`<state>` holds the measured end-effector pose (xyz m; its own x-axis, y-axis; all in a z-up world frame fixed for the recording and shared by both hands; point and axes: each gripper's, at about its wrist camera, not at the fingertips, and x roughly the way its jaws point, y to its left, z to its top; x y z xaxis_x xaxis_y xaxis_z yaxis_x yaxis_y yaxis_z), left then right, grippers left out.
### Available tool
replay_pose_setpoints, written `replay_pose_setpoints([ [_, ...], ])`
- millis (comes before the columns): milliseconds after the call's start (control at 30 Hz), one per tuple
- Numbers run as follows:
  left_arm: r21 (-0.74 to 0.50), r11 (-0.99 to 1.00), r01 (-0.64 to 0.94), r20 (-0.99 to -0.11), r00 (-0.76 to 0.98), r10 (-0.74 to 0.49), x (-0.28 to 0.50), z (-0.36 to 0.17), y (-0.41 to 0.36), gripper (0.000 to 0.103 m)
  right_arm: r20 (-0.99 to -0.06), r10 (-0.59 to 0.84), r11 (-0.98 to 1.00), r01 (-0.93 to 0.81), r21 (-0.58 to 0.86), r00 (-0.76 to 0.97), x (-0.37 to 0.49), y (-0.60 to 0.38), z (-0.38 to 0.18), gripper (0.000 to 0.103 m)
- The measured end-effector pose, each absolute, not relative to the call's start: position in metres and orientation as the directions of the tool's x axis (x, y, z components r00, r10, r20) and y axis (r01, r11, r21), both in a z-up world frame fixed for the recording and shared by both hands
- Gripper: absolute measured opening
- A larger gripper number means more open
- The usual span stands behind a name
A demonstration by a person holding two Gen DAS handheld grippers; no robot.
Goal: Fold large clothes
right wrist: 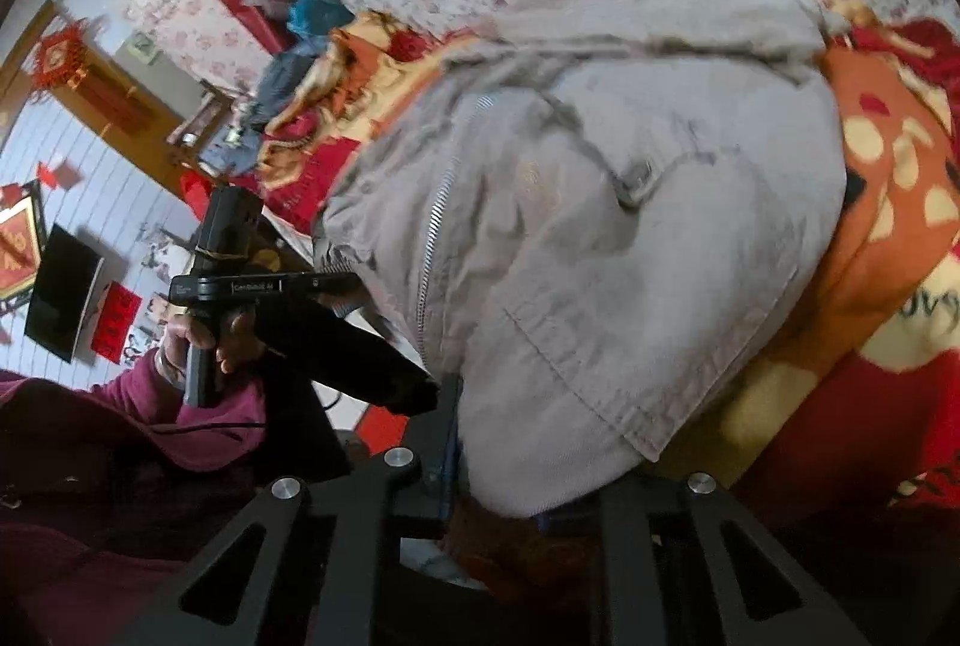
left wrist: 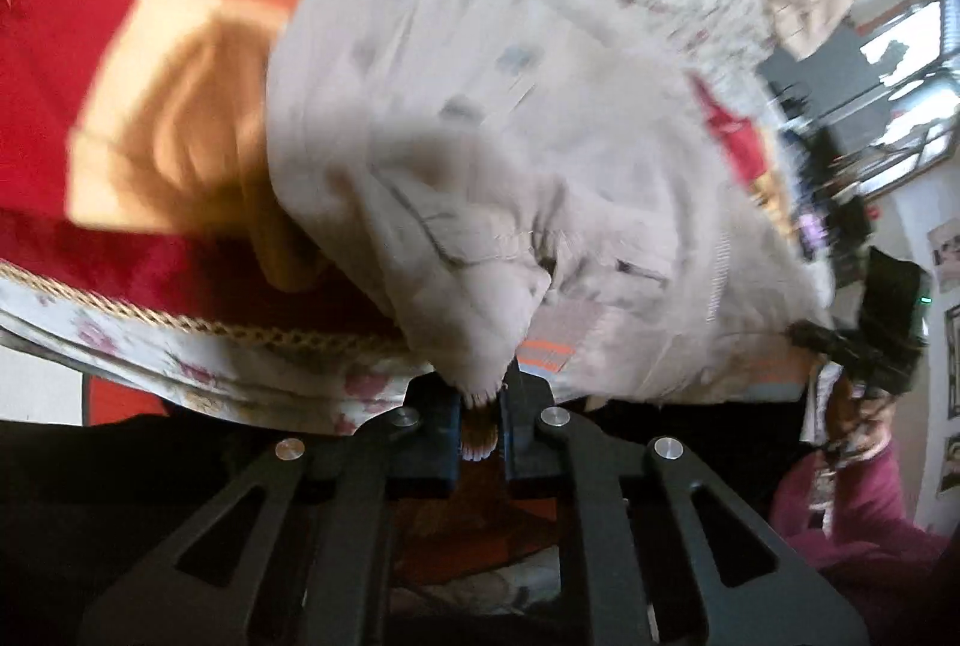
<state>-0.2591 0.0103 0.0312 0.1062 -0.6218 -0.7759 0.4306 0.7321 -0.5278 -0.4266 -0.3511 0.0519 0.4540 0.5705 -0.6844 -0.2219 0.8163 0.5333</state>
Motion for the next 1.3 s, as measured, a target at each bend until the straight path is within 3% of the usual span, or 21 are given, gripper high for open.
replay_pose_setpoints([
  [267, -0.550, 0.688, 0.474, -0.671, 0.238, -0.702, -0.243, 0.118, 0.033, 0.008, -0.471, 0.646, 0.717, -0.265, 0.644, 0.601, -0.416, -0.383, 0.107, 0.017],
  [500, -0.529, 0.680, 0.508, -0.603, 0.339, -0.722, -0.174, 0.164, 0.005, 0.008, -0.369, 0.568, 0.711, -0.213, 0.670, 0.736, -0.363, -0.415, 0.135, 0.017],
  [700, -0.523, 0.710, 0.471, -0.613, 0.371, -0.697, -0.085, 0.155, -0.039, 0.008, -0.383, 0.484, 0.720, -0.110, 0.685, 0.787, -0.298, -0.455, 0.139, 0.017],
  [1100, -0.415, 0.822, 0.389, -0.738, 0.386, -0.554, 0.050, 0.089, -0.145, 0.008, -0.507, 0.379, 0.653, 0.164, 0.739, 0.774, -0.163, -0.532, 0.056, 0.017],
  [1167, -0.445, 0.819, 0.364, -0.743, 0.361, -0.564, 0.065, 0.079, -0.151, 0.013, -0.533, 0.371, 0.627, 0.219, 0.748, 0.760, -0.148, -0.541, 0.040, 0.029],
  [1200, -0.452, 0.819, 0.354, -0.746, 0.354, -0.564, 0.070, 0.077, -0.151, 0.021, -0.550, 0.362, 0.617, 0.249, 0.747, 0.752, -0.144, -0.545, 0.034, 0.034],
  [1267, -0.457, 0.814, 0.358, -0.742, 0.351, -0.571, 0.075, 0.083, -0.148, 0.043, -0.540, 0.337, 0.618, 0.251, 0.745, 0.771, -0.147, -0.548, 0.035, 0.054],
  [1300, -0.462, 0.810, 0.362, -0.733, 0.359, -0.578, 0.075, 0.091, -0.145, 0.063, -0.512, 0.314, 0.620, 0.235, 0.748, 0.800, -0.157, -0.550, 0.043, 0.061],
])
